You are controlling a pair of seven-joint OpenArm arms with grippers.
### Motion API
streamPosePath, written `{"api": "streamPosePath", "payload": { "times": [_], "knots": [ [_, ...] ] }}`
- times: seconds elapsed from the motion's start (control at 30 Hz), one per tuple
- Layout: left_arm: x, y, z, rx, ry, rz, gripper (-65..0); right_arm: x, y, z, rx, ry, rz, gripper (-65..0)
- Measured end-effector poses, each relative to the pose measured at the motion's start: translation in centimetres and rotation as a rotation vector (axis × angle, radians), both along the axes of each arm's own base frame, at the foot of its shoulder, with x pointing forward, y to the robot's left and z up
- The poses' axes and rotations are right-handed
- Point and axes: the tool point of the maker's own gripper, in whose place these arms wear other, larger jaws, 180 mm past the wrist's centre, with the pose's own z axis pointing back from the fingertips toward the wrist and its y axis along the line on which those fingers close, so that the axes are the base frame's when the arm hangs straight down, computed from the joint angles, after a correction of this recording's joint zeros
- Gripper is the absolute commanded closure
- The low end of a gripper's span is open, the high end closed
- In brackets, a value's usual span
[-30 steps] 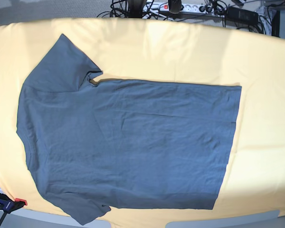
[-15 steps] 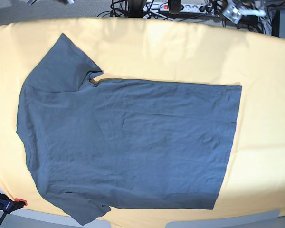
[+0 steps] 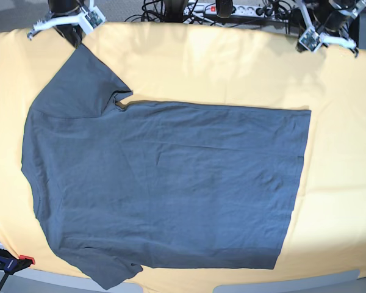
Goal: Fold the T-shirt properly
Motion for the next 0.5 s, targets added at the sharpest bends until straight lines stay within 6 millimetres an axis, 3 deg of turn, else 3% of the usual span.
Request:
{"api": "streamPosePath", "payload": {
  "times": [0.17, 0.3, 0.43, 0.5],
  "knots": [
    [2.6, -1.9, 1.6, -0.014, -0.077, -0.232, 0.0, 3.9, 3.2, 1.1, 0.181, -0.061, 0.079, 0.0],
    [4.1, 0.3, -0.1, -0.022, -0.065, -0.316, -2.1, 6.3, 3.4, 1.4, 0.182, -0.120, 0.104, 0.0],
    [6.1, 1.8, -0.8, -0.064, -0.062, -0.394, -28.7, 7.3, 2.0, -1.3, 0.141, -0.084, 0.079, 0.0],
    [7.0, 2.7, -1.6, -0.049, -0.040, -0.401, -35.9, 7.7, 1.2, -2.3, 0.113, -0.067, 0.066, 0.0]
  ]
}}
